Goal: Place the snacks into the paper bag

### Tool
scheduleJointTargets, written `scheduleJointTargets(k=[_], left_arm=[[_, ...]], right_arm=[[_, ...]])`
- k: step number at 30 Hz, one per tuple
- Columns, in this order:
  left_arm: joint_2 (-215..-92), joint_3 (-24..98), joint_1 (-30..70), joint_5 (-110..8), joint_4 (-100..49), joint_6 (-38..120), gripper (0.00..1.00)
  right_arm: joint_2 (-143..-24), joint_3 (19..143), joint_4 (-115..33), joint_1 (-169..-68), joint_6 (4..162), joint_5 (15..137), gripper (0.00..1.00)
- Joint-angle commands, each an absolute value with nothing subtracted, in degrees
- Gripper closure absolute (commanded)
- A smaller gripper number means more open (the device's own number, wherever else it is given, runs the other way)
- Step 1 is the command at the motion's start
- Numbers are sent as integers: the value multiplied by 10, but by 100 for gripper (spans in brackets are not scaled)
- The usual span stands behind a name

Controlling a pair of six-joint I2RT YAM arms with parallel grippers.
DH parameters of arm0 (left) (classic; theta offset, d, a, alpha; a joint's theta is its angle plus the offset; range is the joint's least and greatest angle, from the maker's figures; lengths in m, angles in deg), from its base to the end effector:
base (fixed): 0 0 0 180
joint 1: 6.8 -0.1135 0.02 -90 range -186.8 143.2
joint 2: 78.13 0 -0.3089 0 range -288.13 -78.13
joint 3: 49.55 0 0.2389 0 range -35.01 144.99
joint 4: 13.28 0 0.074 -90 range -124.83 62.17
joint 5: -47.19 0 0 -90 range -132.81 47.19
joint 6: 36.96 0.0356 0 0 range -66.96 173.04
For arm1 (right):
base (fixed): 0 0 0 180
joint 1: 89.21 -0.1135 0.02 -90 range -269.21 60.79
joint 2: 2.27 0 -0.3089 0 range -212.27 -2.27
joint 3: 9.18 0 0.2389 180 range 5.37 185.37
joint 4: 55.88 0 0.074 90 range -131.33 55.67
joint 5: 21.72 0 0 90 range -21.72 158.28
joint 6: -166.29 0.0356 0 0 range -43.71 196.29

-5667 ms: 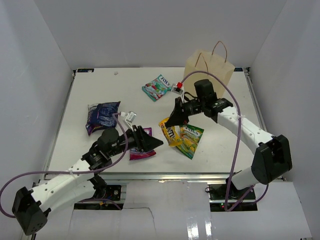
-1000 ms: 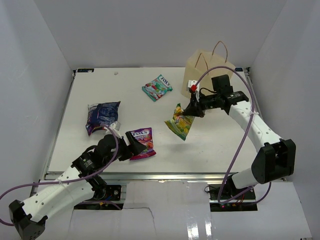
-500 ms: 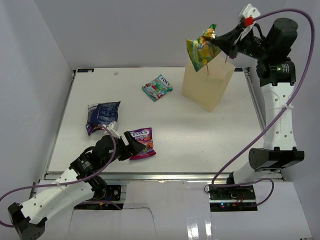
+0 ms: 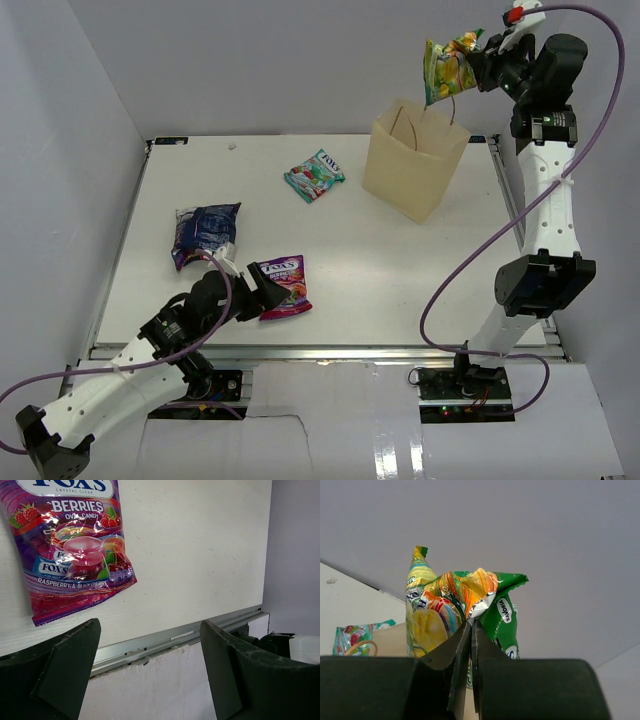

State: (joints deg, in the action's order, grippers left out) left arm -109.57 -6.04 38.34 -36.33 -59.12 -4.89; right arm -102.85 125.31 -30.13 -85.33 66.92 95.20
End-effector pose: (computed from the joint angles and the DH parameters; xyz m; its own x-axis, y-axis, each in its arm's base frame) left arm 0.0600 -0.0546 0.2638 -0.7489 -0.4411 -0.4945 0.0066 0.7413 -0.6711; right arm 0.3799 -0.0096 0.5654 0.2027 -0.1592 -0.9662 -0.3586 0.9061 -0.2246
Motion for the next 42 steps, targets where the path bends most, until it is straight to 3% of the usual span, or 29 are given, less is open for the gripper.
scheduleJointTargets(k=[1,10,16,17,18,19,26,32,37,42], left_arm=[[-1100,-50,385,-355,-592,-49,9],[-1112,-51,385,-352,-591,-51,9],[-1121,-48,385,-352,-589,-51,9],[-1122,-49,385,-352,-589,-51,9],[-1121,-49,385,-350,-589,-51,9],[-1121,-50,385,-348,-589,-53,9],[-1135,-48,385,-327,-603,-68,9],[-1179,-10,385,-284,-667,-52,9],[-1228,22,385,-257,-712,-20,6],[-1308,27,384,-251,-705,11,2]], right_arm=[[-1013,1235,-379,-855,666,896,92],[-921,1015,-435,-880,601,890,92],[-899,953,-443,-891,571,872,91],[-896,941,-443,-891,569,878,89],[-894,937,-442,-910,566,881,77],[-888,932,-442,-913,559,884,73],[-863,933,-414,-915,569,916,47],[-816,959,-200,-899,519,1100,27],[-797,912,35,-899,386,1263,24],[-736,757,95,-909,307,1259,24]])
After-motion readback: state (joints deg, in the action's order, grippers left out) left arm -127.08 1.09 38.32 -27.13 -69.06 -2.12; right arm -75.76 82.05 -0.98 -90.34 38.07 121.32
